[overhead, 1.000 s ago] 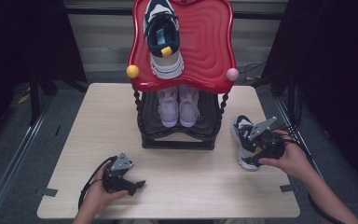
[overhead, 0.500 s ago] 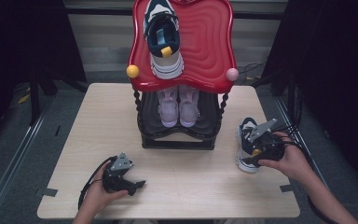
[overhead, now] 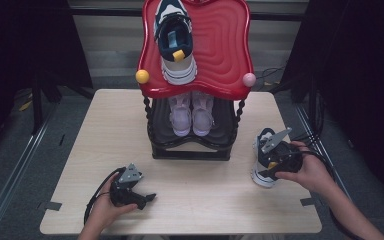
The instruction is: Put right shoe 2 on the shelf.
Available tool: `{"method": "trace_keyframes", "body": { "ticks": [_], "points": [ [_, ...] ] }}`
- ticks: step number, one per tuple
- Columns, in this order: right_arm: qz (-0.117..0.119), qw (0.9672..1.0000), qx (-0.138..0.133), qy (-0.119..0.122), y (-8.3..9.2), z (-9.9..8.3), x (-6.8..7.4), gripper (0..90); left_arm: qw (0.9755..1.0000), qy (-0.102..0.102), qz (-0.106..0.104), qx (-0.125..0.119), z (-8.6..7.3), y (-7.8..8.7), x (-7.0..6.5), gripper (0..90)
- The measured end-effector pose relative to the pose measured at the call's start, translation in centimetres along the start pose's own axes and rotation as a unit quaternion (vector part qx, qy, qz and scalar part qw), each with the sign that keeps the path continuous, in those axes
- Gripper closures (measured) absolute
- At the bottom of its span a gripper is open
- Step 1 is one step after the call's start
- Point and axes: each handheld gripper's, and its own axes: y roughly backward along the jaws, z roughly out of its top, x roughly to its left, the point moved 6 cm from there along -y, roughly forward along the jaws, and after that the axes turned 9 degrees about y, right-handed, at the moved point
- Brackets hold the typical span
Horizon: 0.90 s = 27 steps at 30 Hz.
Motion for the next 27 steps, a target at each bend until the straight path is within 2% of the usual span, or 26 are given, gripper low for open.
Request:
{"method": "trace_keyframes", "body": {
  "ticks": [2, 5, 7, 9, 10, 11, 13, 17, 19, 20, 27],
  "points": [
    [0.002, 1.0000, 0.007, -0.002, 0.1, -0.3, -0.1, 40.4, 1.0000, 0.000, 0.000, 0.000, 0.0, 0.0, 0.0, 7.6],
    [-0.008, 0.9997, 0.022, 0.011, 0.0, -1.2, -0.7, 40.5, 1.0000, 0.000, 0.000, 0.000, 0.0, 0.0, 0.0, 7.6],
    [-0.006, 0.9995, 0.030, 0.006, 0.0, -1.7, -0.7, 42.1, 1.0000, 0.000, 0.000, 0.000, 0.0, 0.0, 0.0, 7.6],
    [-0.006, 0.9997, 0.025, 0.005, 0.0, -2.0, -0.8, 43.9, 1.0000, 0.000, 0.000, 0.000, 0.0, 0.0, 0.0, 7.6],
    [-0.008, 0.9997, 0.024, 0.001, 0.0, -2.0, -0.7, 46.1, 1.0000, 0.000, 0.000, 0.000, 0.0, 0.0, 0.0, 7.6],
    [-0.016, 0.9995, 0.025, 0.010, 0.0, -2.0, -0.9, 49.0, 1.0000, -0.001, 0.001, 0.000, 0.0, 0.0, 0.0, 7.6],
    [-0.030, 0.9990, 0.031, 0.014, 0.0, -1.9, -1.0, 56.2, 1.0000, -0.001, 0.001, 0.000, 0.0, 0.0, 0.0, 7.6],
    [-0.023, 0.9991, 0.030, 0.018, 0.0, -1.5, -0.9, 61.8, 1.0000, -0.001, 0.000, 0.000, 0.0, 0.0, 0.0, 7.6],
    [-0.016, 0.9995, 0.025, 0.009, 0.0, -1.1, -0.5, 65.9, 1.0000, -0.001, 0.001, 0.000, 0.0, 0.0, 0.0, 7.6],
    [-0.009, 0.9997, 0.022, 0.012, 0.1, -0.9, -0.4, 67.8, 1.0000, 0.001, -0.001, 0.000, 0.0, 0.0, 0.0, 7.6],
    [0.005, 0.9996, 0.020, 0.017, 0.0, 0.4, 0.9, 69.7, 1.0000, 0.000, -0.001, 0.000, 0.0, 0.0, 0.0, 7.5]
  ]
}}
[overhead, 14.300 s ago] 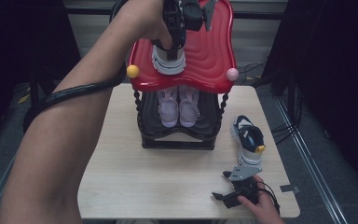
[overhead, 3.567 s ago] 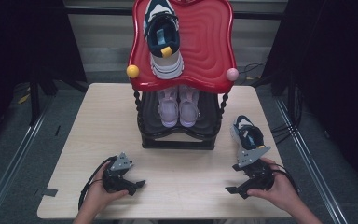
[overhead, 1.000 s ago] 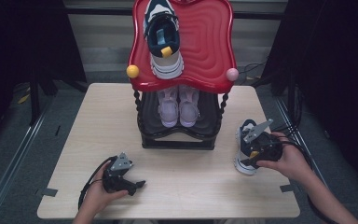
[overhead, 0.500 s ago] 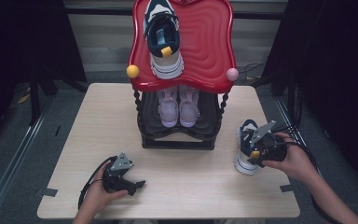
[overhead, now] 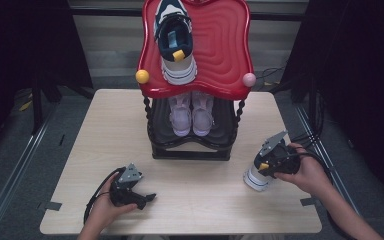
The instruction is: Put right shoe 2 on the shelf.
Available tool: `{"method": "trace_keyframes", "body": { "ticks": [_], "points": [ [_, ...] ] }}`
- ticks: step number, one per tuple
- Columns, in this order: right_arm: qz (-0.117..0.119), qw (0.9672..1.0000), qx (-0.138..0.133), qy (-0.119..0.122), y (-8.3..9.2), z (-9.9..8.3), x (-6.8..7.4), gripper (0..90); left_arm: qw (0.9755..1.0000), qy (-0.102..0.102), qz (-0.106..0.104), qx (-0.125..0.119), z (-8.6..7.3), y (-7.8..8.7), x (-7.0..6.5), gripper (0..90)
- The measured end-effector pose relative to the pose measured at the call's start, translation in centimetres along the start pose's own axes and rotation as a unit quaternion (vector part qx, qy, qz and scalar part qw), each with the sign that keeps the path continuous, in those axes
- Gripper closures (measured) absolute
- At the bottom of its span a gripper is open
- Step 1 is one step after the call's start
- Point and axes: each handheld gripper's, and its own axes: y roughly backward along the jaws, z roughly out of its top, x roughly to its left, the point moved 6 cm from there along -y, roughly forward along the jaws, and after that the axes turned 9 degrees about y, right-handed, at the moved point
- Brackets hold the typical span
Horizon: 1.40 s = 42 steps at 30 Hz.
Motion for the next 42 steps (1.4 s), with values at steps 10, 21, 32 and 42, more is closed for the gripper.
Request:
{"method": "trace_keyframes", "body": {
  "ticks": [10, 21, 32, 42],
  "points": [
    [0.014, 0.9990, -0.007, -0.042, 0.2, 0.0, 0.1, 55.1, 1.0000, 0.000, 0.000, 0.000, 0.0, 0.0, 0.0, 7.5],
    [0.043, 0.9958, 0.050, -0.063, -0.9, -0.3, -0.2, 55.0, 1.0000, 0.000, 0.000, 0.000, 0.0, 0.0, 0.0, 7.5],
    [0.066, 0.9915, 0.092, -0.063, -1.5, 0.4, -0.4, 53.6, 1.0000, -0.001, -0.001, 0.000, 0.0, 0.0, 0.0, 7.4],
    [0.073, 0.9881, 0.117, -0.068, -2.1, 1.5, -0.5, 54.9, 1.0000, -0.003, -0.002, 0.001, 0.0, 0.0, 0.0, 7.4]
  ]
}}
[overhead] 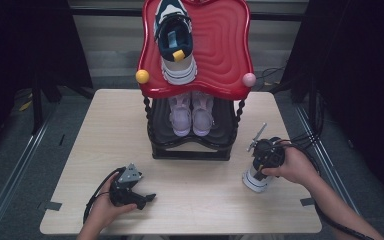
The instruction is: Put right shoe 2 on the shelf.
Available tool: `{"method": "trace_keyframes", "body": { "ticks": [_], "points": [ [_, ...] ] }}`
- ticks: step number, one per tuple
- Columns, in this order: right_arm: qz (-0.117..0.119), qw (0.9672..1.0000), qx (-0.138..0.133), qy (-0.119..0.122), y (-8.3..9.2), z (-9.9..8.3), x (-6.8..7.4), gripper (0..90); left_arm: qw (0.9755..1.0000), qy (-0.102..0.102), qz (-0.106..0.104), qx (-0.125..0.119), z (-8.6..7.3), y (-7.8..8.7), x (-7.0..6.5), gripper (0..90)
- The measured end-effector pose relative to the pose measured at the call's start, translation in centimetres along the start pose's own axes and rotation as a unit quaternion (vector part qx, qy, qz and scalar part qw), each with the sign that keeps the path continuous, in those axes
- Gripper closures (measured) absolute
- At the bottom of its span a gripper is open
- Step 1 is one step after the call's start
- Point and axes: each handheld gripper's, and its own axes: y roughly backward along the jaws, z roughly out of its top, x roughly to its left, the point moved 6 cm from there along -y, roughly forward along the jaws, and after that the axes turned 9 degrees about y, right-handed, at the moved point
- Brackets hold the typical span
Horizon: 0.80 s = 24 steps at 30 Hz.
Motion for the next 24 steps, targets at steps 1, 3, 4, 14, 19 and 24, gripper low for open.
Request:
{"method": "trace_keyframes", "body": {
  "ticks": [1, 3, 4, 14, 19, 24],
  "points": [
    [0.004, 1.0000, 0.004, -0.003, -0.22, -0.02, 0.02, 56.9, 1.0000, 0.000, 0.000, 0.000, 0.00, 0.00, 0.00, 7.4],
    [0.004, 1.0000, 0.008, -0.001, -0.60, -0.02, -0.01, 59.3, 1.0000, 0.000, 0.000, 0.000, 0.00, 0.00, 0.01, 7.4],
    [0.007, 0.9999, 0.010, -0.002, -0.74, -0.04, 0.03, 59.4, 1.0000, 0.000, -0.001, 0.000, 0.00, 0.01, 0.01, 7.4],
    [0.023, 0.9997, 0.011, 0.004, -1.08, 0.22, 0.53, 67.6, 1.0000, -0.002, -0.001, 0.001, -0.01, 0.02, 0.02, 7.4],
    [0.006, 0.9997, 0.016, 0.016, -1.09, 0.13, 0.63, 69.7, 1.0000, -0.002, -0.002, 0.001, -0.01, 0.03, 0.03, 7.4],
    [0.001, 0.9995, 0.015, 0.026, -0.62, 0.09, 0.86, 71.2, 1.0000, -0.002, -0.002, 0.001, -0.02, 0.03, 0.03, 7.4]
  ]
}}
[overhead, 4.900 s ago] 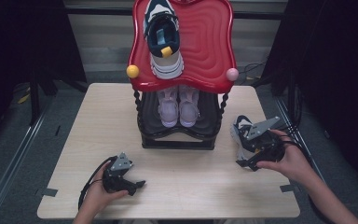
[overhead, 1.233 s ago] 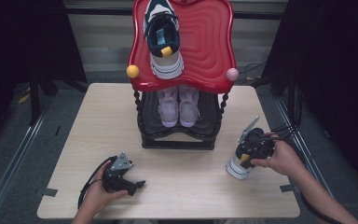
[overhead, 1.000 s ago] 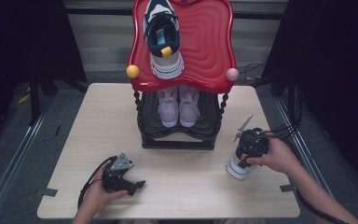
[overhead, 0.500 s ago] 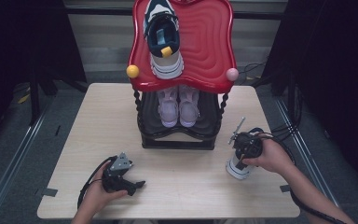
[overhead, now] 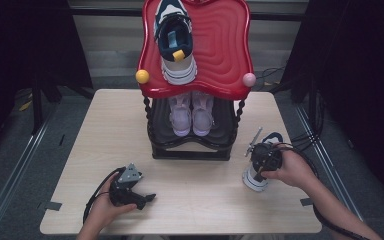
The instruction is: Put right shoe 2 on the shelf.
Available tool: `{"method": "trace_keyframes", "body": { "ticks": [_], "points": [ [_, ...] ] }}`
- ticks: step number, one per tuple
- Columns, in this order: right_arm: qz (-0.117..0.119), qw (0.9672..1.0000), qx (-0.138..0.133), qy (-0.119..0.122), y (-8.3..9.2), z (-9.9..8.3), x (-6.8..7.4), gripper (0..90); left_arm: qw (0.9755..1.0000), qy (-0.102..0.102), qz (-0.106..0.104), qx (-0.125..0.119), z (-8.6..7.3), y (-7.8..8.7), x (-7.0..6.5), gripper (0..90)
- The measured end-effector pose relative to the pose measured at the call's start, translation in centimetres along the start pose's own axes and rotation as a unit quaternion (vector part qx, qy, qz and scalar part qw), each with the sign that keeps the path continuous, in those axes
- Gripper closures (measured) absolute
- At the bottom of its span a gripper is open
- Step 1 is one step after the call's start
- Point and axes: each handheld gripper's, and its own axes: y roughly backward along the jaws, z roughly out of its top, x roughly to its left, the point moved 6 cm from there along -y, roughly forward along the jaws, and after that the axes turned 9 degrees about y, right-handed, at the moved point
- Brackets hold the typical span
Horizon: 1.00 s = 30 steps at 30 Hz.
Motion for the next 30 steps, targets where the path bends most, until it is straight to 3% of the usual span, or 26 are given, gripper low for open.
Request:
{"method": "trace_keyframes", "body": {
  "ticks": [18, 19, 23, 30],
  "points": [
    [-0.011, 0.9983, -0.004, 0.057, 4.5, 0.5, 0.6, 71.4, 1.0000, 0.001, 0.000, -0.003, 0.0, 0.0, 0.0, 7.4],
    [-0.010, 0.9987, -0.001, 0.050, 4.8, 0.6, 0.8, 71.4, 1.0000, 0.000, 0.000, -0.003, 0.0, 0.0, 0.0, 7.4],
    [-0.013, 0.9978, 0.001, 0.065, 5.7, 0.5, 0.7, 71.3, 1.0000, 0.000, 0.000, -0.003, 0.0, 0.0, 0.0, 7.4],
    [-0.011, 0.9978, 0.008, 0.066, 6.8, 0.5, 0.6, 71.3, 1.0000, 0.000, 0.000, -0.003, 0.0, 0.0, 0.0, 7.4]
  ]
}}
